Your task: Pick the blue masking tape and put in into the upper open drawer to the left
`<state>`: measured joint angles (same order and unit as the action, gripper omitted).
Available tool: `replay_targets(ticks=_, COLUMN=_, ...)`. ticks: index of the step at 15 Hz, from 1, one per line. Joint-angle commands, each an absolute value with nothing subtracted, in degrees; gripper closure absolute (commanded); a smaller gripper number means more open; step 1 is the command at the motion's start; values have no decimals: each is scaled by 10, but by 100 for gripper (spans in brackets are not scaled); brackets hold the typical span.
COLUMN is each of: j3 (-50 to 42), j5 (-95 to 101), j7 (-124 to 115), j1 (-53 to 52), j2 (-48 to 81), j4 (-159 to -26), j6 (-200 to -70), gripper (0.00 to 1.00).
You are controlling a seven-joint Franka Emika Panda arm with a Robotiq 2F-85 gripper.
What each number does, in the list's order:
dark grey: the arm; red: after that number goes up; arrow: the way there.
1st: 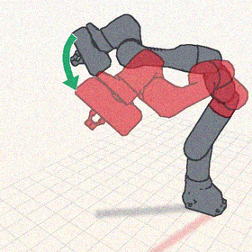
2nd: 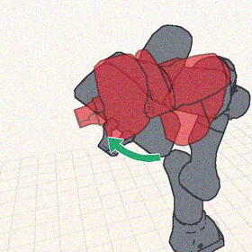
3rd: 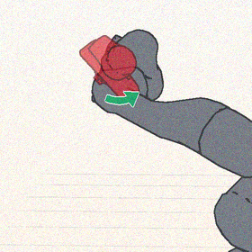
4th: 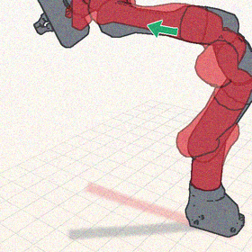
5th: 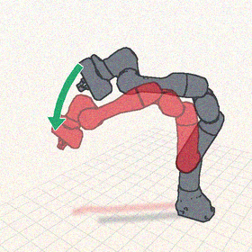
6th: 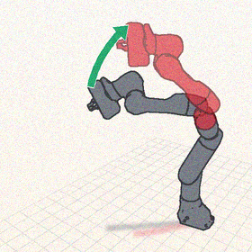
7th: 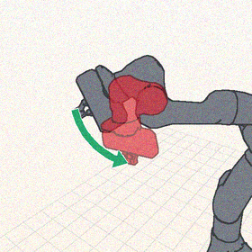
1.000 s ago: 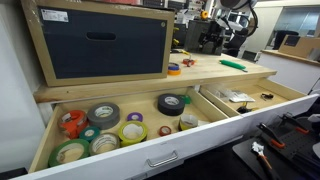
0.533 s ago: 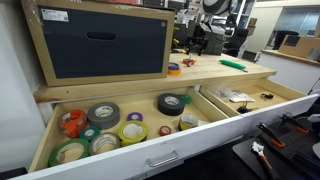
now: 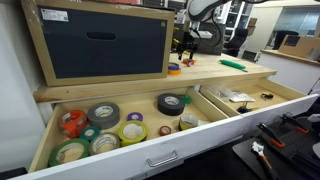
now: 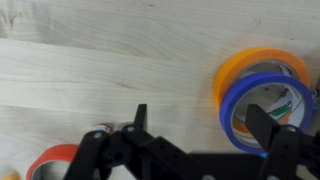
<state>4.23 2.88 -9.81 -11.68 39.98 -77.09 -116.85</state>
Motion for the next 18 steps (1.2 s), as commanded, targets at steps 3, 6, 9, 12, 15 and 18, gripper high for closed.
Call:
replay_targets(ticks=3, j3=41, j5=49, j7=-55, j1=-140, j2=505, j4=-594, j6=-1084, gripper=0)
replay_targets(ticks=6, j3=41, j5=55, j7=-37, j1=-148, j2=542, j4=-545, j6=-1060, gripper=0)
replay_targets(ticks=9, j3=36, j5=75, j7=-19, j1=-151, j2=557, j4=-528, j6=-1050, gripper=28)
replay_targets(ticks=12, j3=36, j5=87, j7=-1, j1=-151, j2=563, j4=-511, j6=-1039, gripper=51)
replay_targets(ticks=15, j3=39, j5=88, j7=10, j1=-150, j2=563, j4=-504, j6=-1037, gripper=73)
replay_targets(ticks=18, j3=42, j5=84, j7=19, j1=-150, j2=560, j4=-502, j6=-1040, gripper=95)
